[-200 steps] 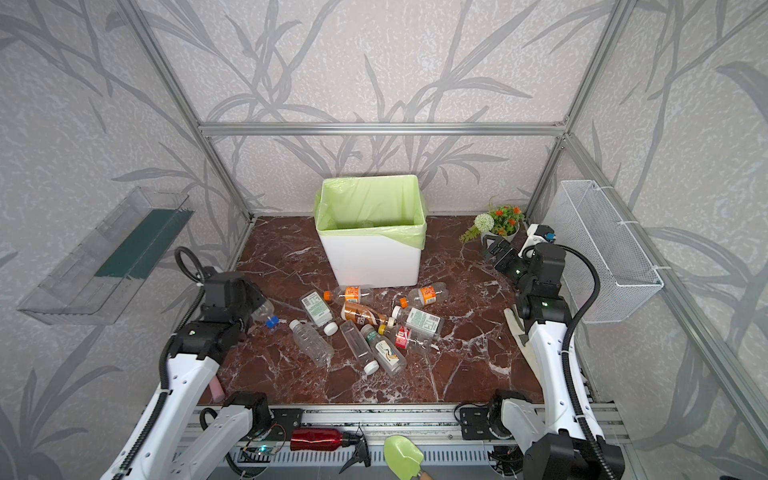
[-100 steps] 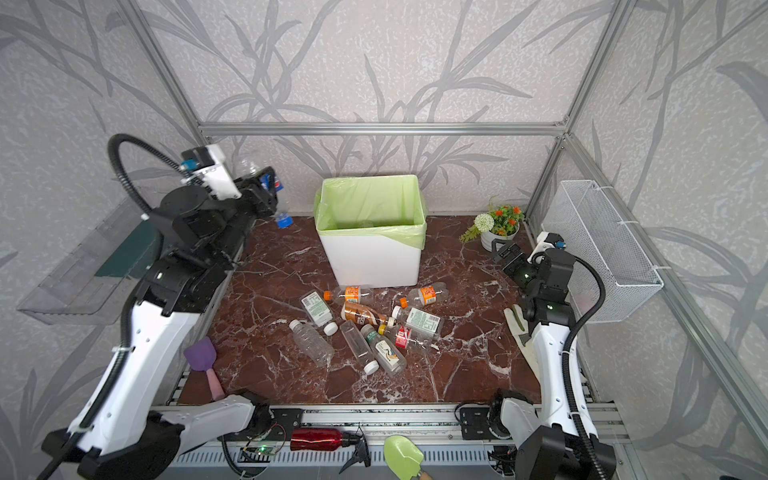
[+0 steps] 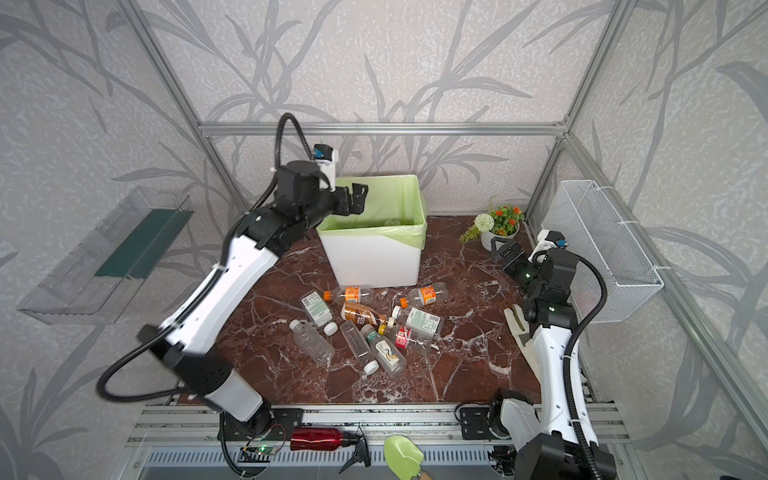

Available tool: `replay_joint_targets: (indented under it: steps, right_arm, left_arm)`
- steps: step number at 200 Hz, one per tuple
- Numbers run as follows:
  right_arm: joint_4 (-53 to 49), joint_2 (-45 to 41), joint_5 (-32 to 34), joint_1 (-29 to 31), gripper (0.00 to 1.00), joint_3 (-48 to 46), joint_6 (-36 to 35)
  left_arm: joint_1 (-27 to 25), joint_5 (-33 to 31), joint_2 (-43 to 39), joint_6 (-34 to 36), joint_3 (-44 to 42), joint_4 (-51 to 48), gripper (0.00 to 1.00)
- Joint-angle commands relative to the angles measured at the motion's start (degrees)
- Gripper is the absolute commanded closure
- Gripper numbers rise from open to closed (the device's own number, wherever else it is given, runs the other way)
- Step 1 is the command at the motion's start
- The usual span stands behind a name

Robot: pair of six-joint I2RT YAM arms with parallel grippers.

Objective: Throw the plastic bottles in the bin
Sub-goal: 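Lift the clear bottle with the left gripper and drop it into the bin, then reach the right gripper to the orange-label bottle while the left withdraws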

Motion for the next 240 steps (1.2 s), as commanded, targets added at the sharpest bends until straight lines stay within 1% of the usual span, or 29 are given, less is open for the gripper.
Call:
replay_joint_targets:
  steps: [1,28,44,61,72,92,100,114,123,132,149,163,174,198,216,240]
  right_arm:
    - [-0.07,-0.73,-1.03,-0.19,0.0,-1.27,1.44]
    - [1.56,0.07,-3.1,0.61,0.01,-3.87,4.6]
    - [0.4,1.06,-2.29,3.65,0.01,-4.6,4.21]
    - [-2.01,2.56,0.63,8.36,0.01,-4.76,1.7]
    - [-2.13,3.93,1.83,10.88,0.01,-5.4,1.47]
    - [0.45,6.45,2.75,13.73,0.01,-7.9,5.48]
    - [1.13,7.35,4.02,14.94,0.01,-8.74,7.58]
    - [0.48,8.94,8.47,17.65,0.01,-9.3,11.01]
    - [0.35,10.06,11.06,19.54,0.01,-9.57,13.17]
    - [1.26,11.25,11.95,20.73,0.01,-9.9,14.85]
    - [2.14,14.41,11.26,21.87,0.01,-9.85,17.55]
    - [2.34,16.89,10.06,22.35,0.0,-9.61,18.99]
    - [3.76,18.59,10.05,23.61,0.02,-9.81,20.15]
    - [5.22,22.63,10.96,26.14,0.04,-9.17,21.34]
    - [7.25,26.25,10.27,27.71,0.05,-8.4,22.83]
    - [6.22,28.86,10.36,28.87,0.06,-6.86,23.55]
  left_arm:
    - [0.85,-10.28,-12.45,5.67,-4.42,14.56,0.01]
    - [0.97,-16.14,-18.15,6.21,-15.04,13.91,0.01]
    - [1.9,-18.8,-21.28,4.25,-22.03,13.17,0.01]
    - [4.79,-18.52,-24.53,-0.15,-28.5,11.35,0.01]
    - [7.29,-17.34,-26.79,-3.78,-32.9,10.52,0.01]
    - [11.42,-15.39,-30.83,-9.53,-40.49,10.03,0.01]
    - [12.21,-15.11,-32.35,-10.24,-43.19,10.23,0.01]
    - [12.46,-15.74,-34.17,-10.07,-47.22,10.11,0.01]
    - [12.52,-16.06,-34.51,-9.99,-48.83,8.92,0.01]
    - [12.59,-16.36,-34.53,-10.29,-49.73,7.16,0.01]
    - [12.89,-16.2,-34.81,-11.26,-51.51,4.87,0.01]
    - [13.37,-16.12,-35.62,-12.18,-52.99,4.82,0.01]
    - [13.84,-16.05,-36.32,-13.05,-54.14,5.13,0.01]
    - [15.15,-15.07,-36.9,-14.55,-56.03,5.77,0.01]
    - [15.65,-14.27,-36.7,-15.04,-56.49,5.57,0.01]
    - [16.05,-13.81,-36.72,-14.77,-56.46,5.36,0.01]
